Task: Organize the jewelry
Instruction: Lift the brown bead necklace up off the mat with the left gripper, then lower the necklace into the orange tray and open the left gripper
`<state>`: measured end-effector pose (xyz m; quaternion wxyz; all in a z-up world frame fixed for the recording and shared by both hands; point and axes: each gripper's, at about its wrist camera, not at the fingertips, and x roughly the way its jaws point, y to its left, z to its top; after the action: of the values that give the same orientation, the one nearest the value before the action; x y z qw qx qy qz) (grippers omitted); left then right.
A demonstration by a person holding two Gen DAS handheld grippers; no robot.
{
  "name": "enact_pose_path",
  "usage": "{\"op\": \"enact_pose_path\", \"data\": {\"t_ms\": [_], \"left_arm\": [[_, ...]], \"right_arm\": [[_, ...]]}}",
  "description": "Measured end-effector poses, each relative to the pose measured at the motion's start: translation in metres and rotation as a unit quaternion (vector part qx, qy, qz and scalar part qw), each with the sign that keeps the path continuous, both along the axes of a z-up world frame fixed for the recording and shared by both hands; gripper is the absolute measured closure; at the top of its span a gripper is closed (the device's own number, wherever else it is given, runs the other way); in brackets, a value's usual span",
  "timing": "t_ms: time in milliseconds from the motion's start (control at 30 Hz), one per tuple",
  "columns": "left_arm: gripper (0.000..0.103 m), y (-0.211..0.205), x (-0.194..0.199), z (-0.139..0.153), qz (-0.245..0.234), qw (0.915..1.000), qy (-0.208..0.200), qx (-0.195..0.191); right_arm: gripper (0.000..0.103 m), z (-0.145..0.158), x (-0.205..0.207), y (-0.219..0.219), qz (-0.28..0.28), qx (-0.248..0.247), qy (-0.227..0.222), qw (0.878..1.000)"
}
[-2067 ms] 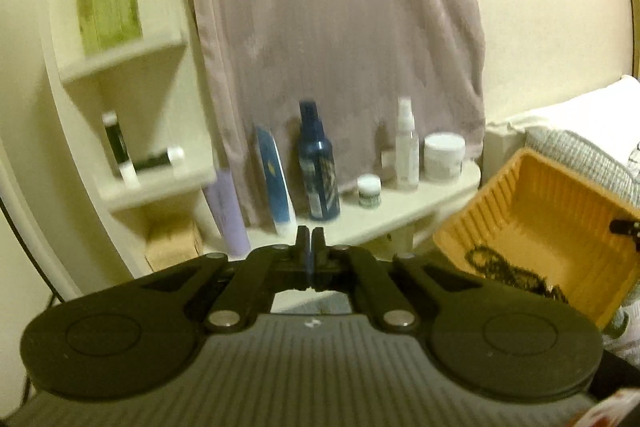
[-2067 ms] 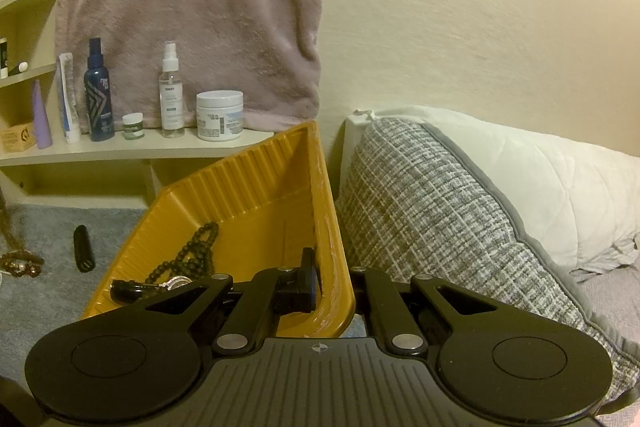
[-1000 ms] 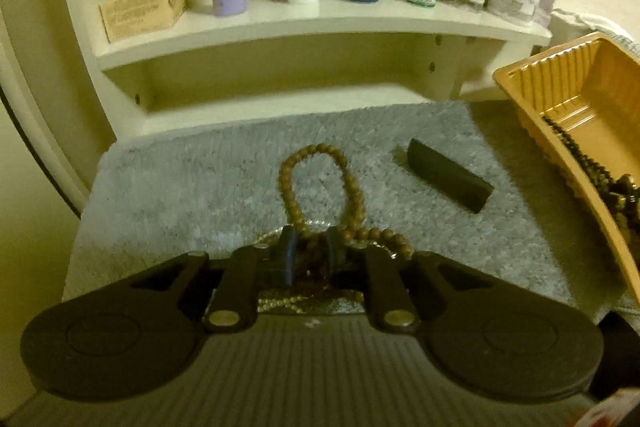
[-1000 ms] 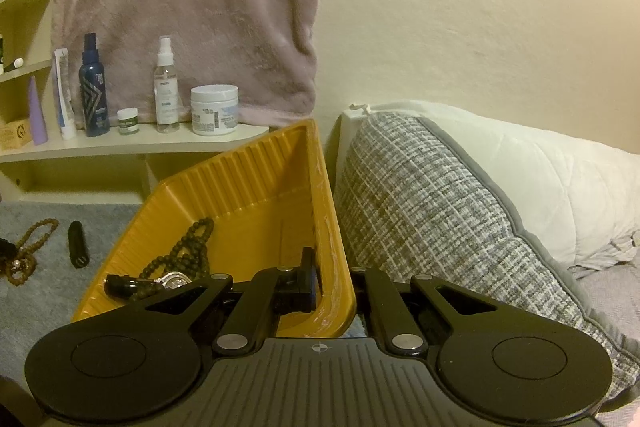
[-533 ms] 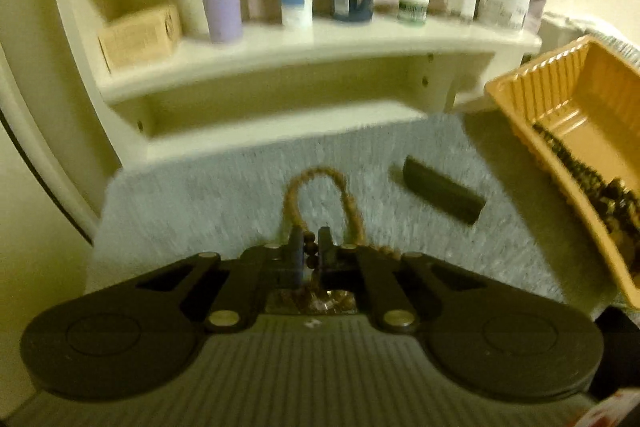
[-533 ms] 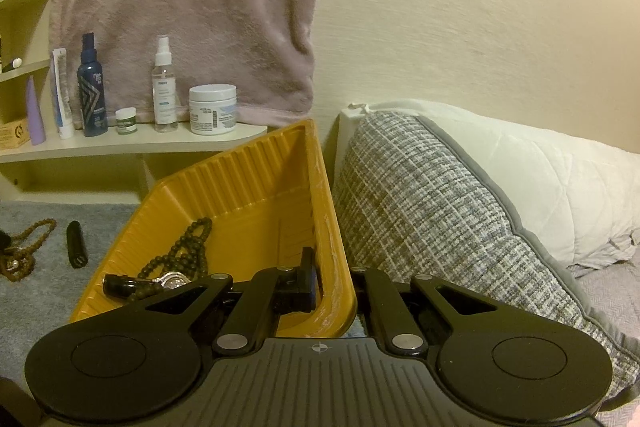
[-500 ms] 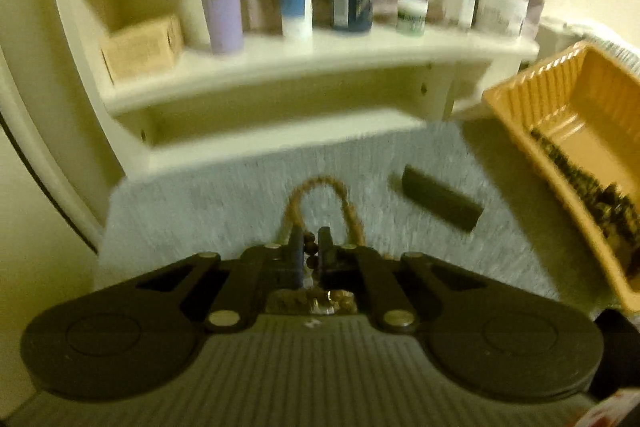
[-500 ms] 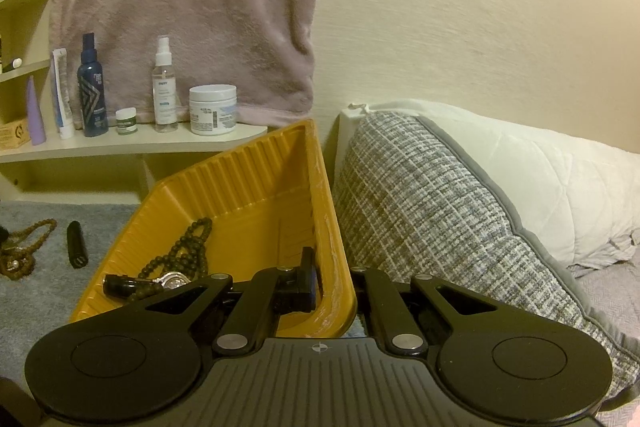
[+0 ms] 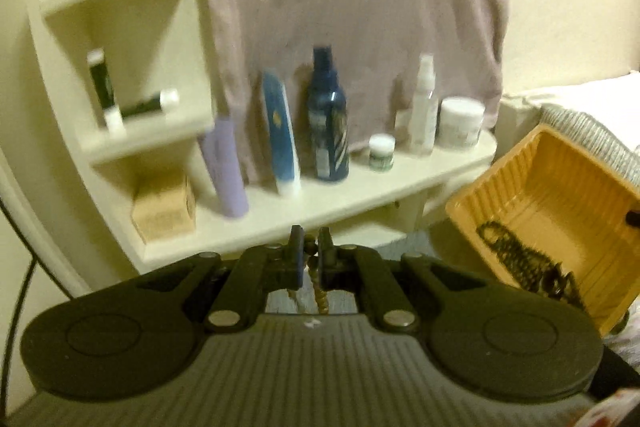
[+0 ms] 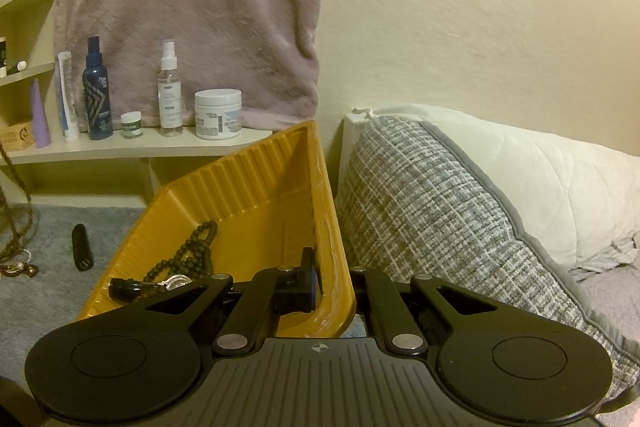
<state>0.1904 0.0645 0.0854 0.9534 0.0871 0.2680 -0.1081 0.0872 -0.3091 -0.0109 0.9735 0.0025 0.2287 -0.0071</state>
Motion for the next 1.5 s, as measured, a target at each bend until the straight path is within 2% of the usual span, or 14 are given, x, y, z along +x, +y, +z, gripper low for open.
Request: {"op": "enact_pose_path", "data": {"t_ms": [267,533,700,900,1200,1500], "left_arm": [[0.098,-0.010,-0.007,0.041,-0.028,0.9988,-0.040,0.009],[0.098,-0.034,-0.010,0.067,-0.076,0.9955,-0.056,-0.011],[0.098,-0.073,-0.013,0.082,-0.134,0.9889,-0.061,-0.019],[0.098,-0.126,-0.017,0.090,-0.205,0.9763,-0.061,-0.034],[0.097,-0.194,-0.015,0.066,-0.273,0.9611,-0.024,-0.034],[0.097,-0.228,-0.001,0.008,-0.290,0.9563,0.037,-0.007]], "right_arm": [[0.098,0.001,0.000,0.001,0.001,-0.001,-0.001,1.000],[0.098,0.001,-0.001,0.002,0.001,0.000,-0.002,1.000],[0.098,0.001,0.000,0.002,0.002,0.000,-0.002,1.000],[0.098,0.002,0.000,0.002,0.003,-0.001,-0.002,1.000],[0.098,0.002,0.000,0.000,0.004,0.002,-0.002,1.000],[0.098,0.001,0.000,-0.001,0.001,0.003,0.000,1.000]]}}
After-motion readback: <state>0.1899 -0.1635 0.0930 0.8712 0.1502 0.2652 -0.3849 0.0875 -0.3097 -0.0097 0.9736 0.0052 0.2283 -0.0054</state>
